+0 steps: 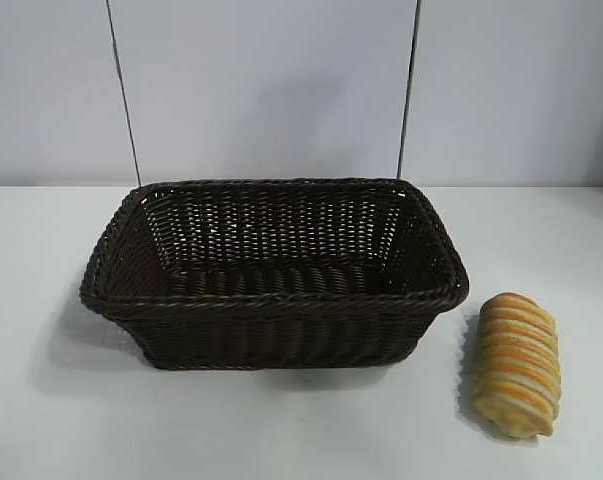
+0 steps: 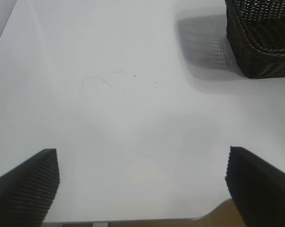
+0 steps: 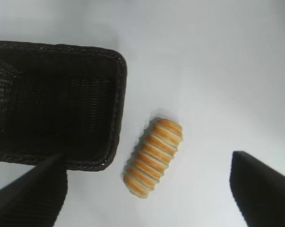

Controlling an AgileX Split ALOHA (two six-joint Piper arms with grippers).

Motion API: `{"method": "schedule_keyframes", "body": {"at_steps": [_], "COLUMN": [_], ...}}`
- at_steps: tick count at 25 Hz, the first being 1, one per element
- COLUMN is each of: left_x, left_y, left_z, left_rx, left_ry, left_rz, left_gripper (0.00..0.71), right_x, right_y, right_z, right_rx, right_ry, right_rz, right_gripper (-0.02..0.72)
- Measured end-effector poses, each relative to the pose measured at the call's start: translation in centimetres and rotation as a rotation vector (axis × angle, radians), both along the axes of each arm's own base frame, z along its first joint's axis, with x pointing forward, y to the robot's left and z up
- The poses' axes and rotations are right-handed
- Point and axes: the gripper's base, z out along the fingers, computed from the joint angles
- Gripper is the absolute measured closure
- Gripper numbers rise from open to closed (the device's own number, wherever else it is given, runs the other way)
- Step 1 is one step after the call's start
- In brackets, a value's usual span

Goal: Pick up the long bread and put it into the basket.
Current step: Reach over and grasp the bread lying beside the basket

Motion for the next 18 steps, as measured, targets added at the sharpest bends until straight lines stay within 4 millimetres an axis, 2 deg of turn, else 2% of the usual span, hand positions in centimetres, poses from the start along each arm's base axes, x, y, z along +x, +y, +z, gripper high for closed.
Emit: {"method": "schedule_keyframes", "body": {"at_steps": [4, 9, 13, 18], "left_x": [0.0, 0.0, 0.0, 0.0], "left_y": [0.0, 0.0, 0.0, 0.0], "left_z": [0.0, 0.0, 0.0, 0.0], "left_rx": [0.000, 0.000, 0.001, 0.001], "left_ry": [-0.002, -0.002, -0.002, -0.002], "left_rz": [-0.002, -0.002, -0.015, -0.024], "left_gripper": [0.023, 0.023, 0.023, 0.023], "right_x": [-1.2, -1.8, -1.9, -1.3], "right_y": [-0.3, -0.3, -0.2, 0.0], "right_z": [-4.8, -9.8, -12.9, -15.5], "right_rx": [-0.005, 0.020, 0.060, 0.122], "right_ry": [0.122, 0.154, 0.114, 0.062], "right_rz": [-0.044, -0.092, -0.122, -0.172], "right_gripper": [0.041, 0.041, 0.041, 0.041]}}
